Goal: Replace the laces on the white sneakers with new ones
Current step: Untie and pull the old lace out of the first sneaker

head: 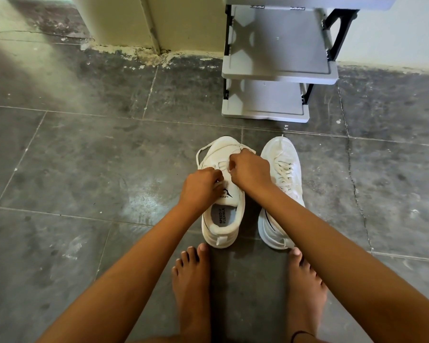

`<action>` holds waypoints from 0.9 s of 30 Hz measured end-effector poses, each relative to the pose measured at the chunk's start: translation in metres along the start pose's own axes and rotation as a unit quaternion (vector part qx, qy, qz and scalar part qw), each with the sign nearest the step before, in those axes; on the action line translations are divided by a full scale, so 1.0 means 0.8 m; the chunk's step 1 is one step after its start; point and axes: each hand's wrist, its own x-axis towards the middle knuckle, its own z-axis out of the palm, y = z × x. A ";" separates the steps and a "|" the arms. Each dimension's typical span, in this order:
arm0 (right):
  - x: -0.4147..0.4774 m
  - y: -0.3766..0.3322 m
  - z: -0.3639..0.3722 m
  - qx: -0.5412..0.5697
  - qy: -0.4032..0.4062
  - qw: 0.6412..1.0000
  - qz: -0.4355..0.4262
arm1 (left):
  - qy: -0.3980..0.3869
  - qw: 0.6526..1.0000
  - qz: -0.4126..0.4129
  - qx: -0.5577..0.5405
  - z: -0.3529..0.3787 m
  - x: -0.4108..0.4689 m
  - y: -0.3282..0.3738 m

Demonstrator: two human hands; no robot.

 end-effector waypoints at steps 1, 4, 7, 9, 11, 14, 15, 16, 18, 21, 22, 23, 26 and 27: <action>0.000 -0.001 0.001 -0.008 0.001 1.000 -0.007 | 0.001 1.000 0.001 0.000 0.000 0.000 0.000; 0.001 -0.005 0.001 -0.044 -0.007 0.999 -0.030 | 0.006 1.000 0.003 -0.004 0.001 0.000 0.001; 0.003 -0.003 0.001 -0.041 -0.029 0.998 -0.026 | 0.002 1.000 0.003 -0.006 0.001 0.000 0.000; 0.003 0.001 -0.001 -0.019 -0.044 0.999 -0.016 | 0.002 1.000 0.003 -0.010 0.002 -0.001 0.000; 0.001 0.004 -0.002 -0.001 -0.041 0.999 -0.011 | 0.000 1.000 0.003 -0.011 0.003 0.000 0.000; 0.000 0.000 -0.001 0.009 -0.022 1.000 -0.015 | 0.003 1.000 0.000 -0.010 0.004 0.000 -0.001; 0.000 -0.002 -0.002 0.001 -0.020 1.000 -0.021 | 0.003 1.000 0.001 -0.010 0.004 0.000 -0.001; 0.000 -0.003 -0.002 -0.013 -0.017 0.999 -0.026 | 0.003 1.000 0.002 -0.011 0.004 0.000 -0.001; -0.001 -0.003 -0.002 -0.045 -0.003 0.998 -0.040 | 0.005 1.000 0.002 -0.011 0.005 0.000 -0.001; -0.004 -0.003 -0.003 -0.068 0.040 0.993 -0.087 | 0.002 1.000 0.002 -0.011 0.005 0.001 0.000; -0.005 -0.005 -0.002 -0.071 0.055 0.990 -0.111 | 0.001 1.000 0.001 -0.010 0.005 0.002 0.001; -0.007 -0.007 0.000 -0.070 0.070 0.986 -0.132 | -0.001 1.000 0.000 -0.009 0.004 0.002 0.001; -0.014 -0.009 0.007 -0.019 0.118 0.985 -0.125 | 0.008 1.000 -0.002 -0.023 0.003 0.001 -0.002; -0.016 -0.006 0.008 0.013 0.127 0.988 -0.089 | 0.013 0.999 -0.001 -0.034 0.003 -0.001 -0.003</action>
